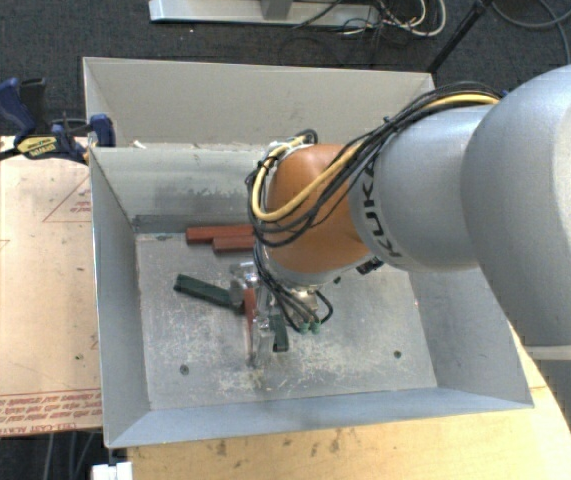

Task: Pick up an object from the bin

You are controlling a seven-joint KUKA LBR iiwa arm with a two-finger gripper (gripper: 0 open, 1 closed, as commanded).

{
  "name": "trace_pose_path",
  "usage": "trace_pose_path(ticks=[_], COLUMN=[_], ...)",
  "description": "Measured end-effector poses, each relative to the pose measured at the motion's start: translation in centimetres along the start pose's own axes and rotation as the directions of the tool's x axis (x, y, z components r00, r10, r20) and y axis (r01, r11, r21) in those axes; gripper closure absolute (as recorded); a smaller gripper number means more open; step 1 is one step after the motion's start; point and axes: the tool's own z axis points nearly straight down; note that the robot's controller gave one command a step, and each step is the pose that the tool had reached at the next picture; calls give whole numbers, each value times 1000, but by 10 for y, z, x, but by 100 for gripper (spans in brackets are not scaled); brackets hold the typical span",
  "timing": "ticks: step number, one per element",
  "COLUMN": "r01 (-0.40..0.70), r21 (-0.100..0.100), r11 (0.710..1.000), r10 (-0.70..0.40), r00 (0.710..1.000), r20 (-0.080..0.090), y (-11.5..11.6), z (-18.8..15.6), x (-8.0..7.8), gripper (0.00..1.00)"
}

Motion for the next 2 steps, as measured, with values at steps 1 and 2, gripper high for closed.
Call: trace_pose_path(ticks=[1, 2], r01=[-80, -81], r21=[-1, -2], r11=[997, 997], r10=[80, 81], r00=[997, 997], r20=[6, 6], y=[30, 30], z=[26, 26], x=[-78, -78], gripper=[100, 100])
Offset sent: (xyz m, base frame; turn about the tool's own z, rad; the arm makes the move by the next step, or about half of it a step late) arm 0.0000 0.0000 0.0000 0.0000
